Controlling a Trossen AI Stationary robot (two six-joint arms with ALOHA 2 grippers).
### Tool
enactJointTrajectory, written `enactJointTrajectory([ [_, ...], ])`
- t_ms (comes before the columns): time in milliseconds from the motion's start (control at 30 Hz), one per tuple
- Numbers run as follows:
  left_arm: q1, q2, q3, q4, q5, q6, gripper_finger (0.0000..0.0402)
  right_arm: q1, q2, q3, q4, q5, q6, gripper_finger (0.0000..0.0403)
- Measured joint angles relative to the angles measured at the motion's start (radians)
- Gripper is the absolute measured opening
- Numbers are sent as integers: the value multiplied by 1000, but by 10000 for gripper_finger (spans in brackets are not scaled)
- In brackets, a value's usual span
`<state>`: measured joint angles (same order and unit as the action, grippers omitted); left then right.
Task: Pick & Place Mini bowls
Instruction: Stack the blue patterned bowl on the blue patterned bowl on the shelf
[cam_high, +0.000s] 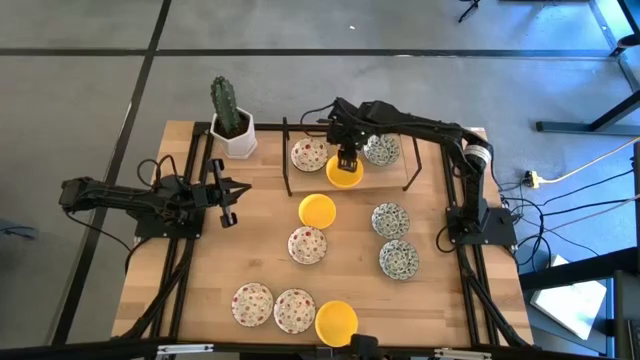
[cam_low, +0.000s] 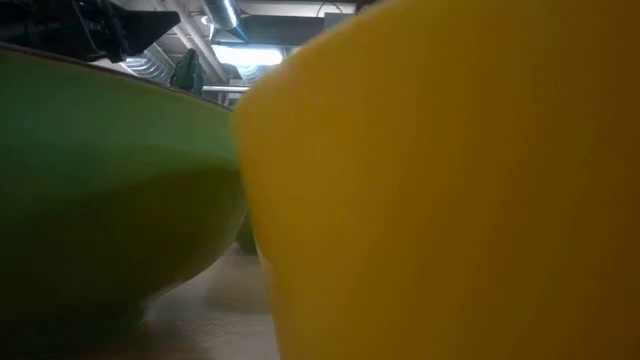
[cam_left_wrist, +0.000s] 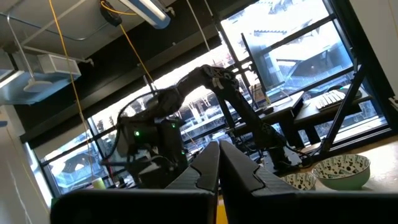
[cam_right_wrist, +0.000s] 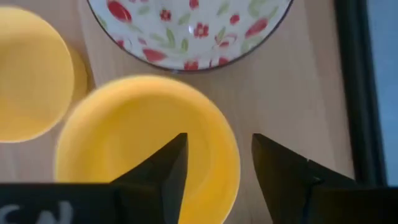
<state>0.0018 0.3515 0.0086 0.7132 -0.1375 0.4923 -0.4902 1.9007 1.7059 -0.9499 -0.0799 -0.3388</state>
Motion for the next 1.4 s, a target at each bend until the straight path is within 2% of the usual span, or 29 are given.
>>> enactJointTrajectory([
  [200, 0, 0, 0, 0, 0, 0, 3, 14, -1, 123, -83, -29, 66, 185],
  [300, 0, 0, 0, -3, 0, 0, 7, 43, -14, 180, -92, -122, 70, 178],
  [400, 0, 0, 0, -6, 0, 0, 8, 113, -55, 209, -4, -241, 66, 156],
  [467, 0, 0, 0, -6, 0, 0, 6, 182, -95, 221, 51, -254, 53, 134],
  [600, 0, 0, 0, -7, 0, -5, 2, 300, -183, 233, -2, -237, -72, 75],
  [733, 0, 0, 0, -8, 0, -42, 5, 350, -308, 233, -39, -201, -28, 11],
  [900, 0, 0, 0, -8, 0, -43, 8, 422, -418, 235, -214, -56, 116, 10],
  [1033, 0, 0, 0, -8, 0, -44, 4, 494, -453, 234, -442, -41, 207, 4],
  [1100, 0, 0, 0, -8, 0, -44, 2, 543, -467, 212, -504, -8, 285, 4],
  [1200, 0, 0, 0, -8, 0, -45, 3, 614, -490, 127, -518, 57, 378, 9],
  [1400, 0, 0, 0, -8, 0, -55, 8, 724, -543, -138, -478, 61, 487, 4],
])
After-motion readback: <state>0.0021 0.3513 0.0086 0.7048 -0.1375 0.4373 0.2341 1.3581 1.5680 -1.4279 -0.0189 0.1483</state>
